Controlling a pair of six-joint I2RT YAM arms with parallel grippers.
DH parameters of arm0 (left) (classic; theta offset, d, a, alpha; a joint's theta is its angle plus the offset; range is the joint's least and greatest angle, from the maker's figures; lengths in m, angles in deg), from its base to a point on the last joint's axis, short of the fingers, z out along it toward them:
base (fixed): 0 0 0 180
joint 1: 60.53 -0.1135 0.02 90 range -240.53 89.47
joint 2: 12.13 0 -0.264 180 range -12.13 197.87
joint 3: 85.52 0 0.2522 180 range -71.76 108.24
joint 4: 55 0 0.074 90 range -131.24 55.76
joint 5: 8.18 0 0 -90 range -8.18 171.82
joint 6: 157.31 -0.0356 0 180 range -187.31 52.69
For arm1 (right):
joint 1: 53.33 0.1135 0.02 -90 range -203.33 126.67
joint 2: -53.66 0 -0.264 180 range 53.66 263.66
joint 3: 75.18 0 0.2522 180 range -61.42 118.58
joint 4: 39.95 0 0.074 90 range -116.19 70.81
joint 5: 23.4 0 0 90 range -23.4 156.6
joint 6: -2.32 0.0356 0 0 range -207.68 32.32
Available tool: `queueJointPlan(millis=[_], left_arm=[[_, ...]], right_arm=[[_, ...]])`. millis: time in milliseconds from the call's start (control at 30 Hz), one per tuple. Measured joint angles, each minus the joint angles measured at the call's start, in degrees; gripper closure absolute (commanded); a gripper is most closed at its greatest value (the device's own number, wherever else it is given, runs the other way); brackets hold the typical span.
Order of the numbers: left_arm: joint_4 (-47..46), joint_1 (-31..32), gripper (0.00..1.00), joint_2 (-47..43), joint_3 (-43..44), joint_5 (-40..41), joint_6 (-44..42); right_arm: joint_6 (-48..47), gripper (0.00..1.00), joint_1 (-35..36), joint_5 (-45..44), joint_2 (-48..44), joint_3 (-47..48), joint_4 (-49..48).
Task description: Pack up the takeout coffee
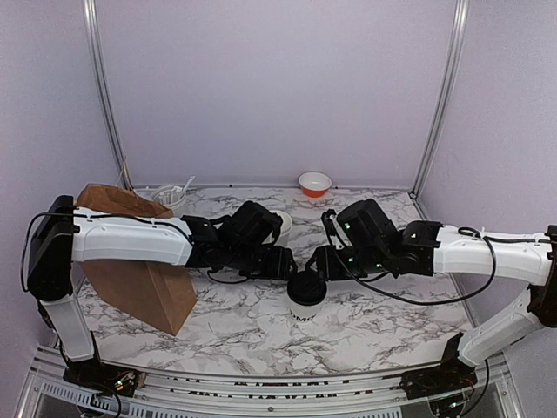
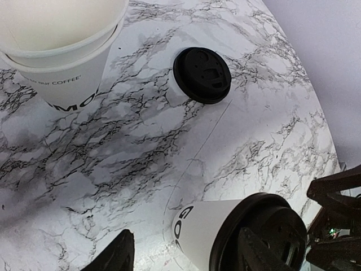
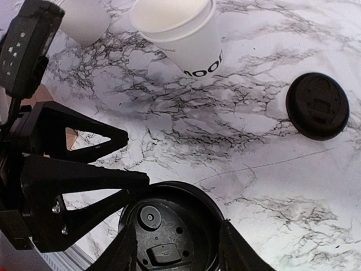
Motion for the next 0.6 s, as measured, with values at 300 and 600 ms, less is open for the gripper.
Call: queueJointPlan(millis=[300, 600], left_arm=[[0.48, -0.07, 0.36, -5.44, -3.52, 0.66, 0.04], [0.50, 0.57, 0.36, -9.25, -7.80, -1.25, -0.42]], right_arm=[[-19.43, 0.42, 0.02, 3.21, -0.04, 4.17, 5.53], [-26.73, 0.42, 0.00, 6.45, -1.77, 4.46, 9.16]])
